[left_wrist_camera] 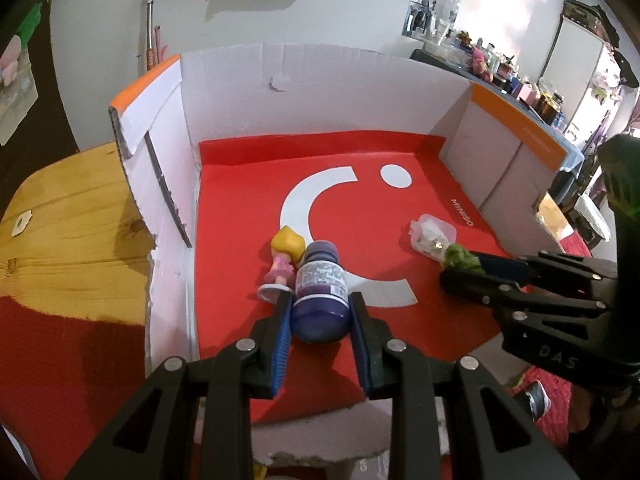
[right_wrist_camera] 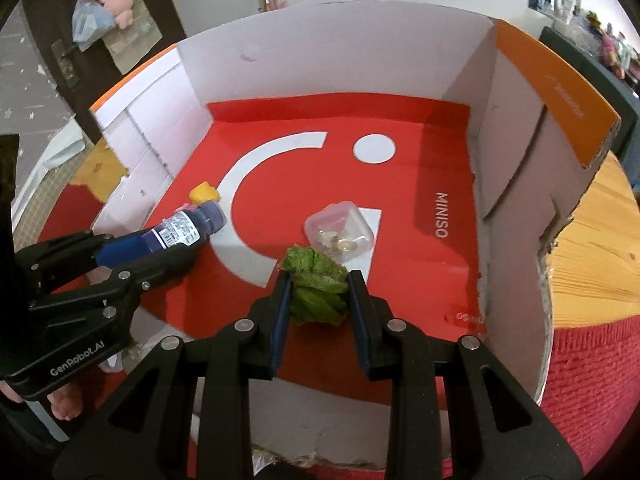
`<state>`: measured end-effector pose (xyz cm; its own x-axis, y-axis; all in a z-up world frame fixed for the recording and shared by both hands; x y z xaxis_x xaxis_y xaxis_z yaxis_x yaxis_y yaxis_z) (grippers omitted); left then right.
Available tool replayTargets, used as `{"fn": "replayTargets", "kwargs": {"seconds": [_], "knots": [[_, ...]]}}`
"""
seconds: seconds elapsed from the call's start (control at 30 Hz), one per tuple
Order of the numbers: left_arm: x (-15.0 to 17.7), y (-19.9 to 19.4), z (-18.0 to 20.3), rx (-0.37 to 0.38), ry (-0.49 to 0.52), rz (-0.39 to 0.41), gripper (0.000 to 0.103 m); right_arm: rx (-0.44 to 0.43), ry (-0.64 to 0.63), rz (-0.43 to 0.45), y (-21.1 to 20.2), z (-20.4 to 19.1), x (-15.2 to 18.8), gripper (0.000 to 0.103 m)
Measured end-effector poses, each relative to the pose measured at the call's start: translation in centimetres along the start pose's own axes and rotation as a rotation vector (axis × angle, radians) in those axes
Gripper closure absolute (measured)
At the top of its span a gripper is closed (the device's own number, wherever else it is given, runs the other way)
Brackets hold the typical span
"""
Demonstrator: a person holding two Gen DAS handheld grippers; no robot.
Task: Organize objects
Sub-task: 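Carry the purple bottle and green yarn into the cardboard box with both grippers, then lower the bottle beside the figurine while the right gripper sets the yarn down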
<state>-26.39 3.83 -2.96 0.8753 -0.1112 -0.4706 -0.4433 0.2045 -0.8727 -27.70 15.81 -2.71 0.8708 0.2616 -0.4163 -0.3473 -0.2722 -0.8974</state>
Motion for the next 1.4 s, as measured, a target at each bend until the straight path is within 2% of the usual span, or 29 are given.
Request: {"fn": "replayTargets", "kwargs": {"seconds": [0.37,1.3,1.4], "knots": [[0.22,0.44,0.15,-0.006,0.009,-0.004,0.074,0.045,-0.012,0.016,-0.03,0.22,-0.04,0.077],[0.37,0.45,0.35,-0.004,0.011,-0.006,0.074,0.011,0.008,0.041,0.06,0.23,-0.29,0.076],[0.37,0.46,0.4,0.0,0.012,-0.006,0.071,0.014,0.004,0.043,0.03,0.18,-0.31,0.076]]}}
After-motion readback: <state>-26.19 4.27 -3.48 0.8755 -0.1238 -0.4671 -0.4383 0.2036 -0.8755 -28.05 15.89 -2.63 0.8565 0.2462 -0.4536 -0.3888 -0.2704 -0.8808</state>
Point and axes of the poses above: each gripper's, at about its wrist camera, not at the fingertips, and y roughly the way its jaws point, z to its right, x to its underside, the point moved 8 cm from there along y, roughly the way its jaws point, and after that the axes turned 8 degrees about -z, right-handed, at the moved point
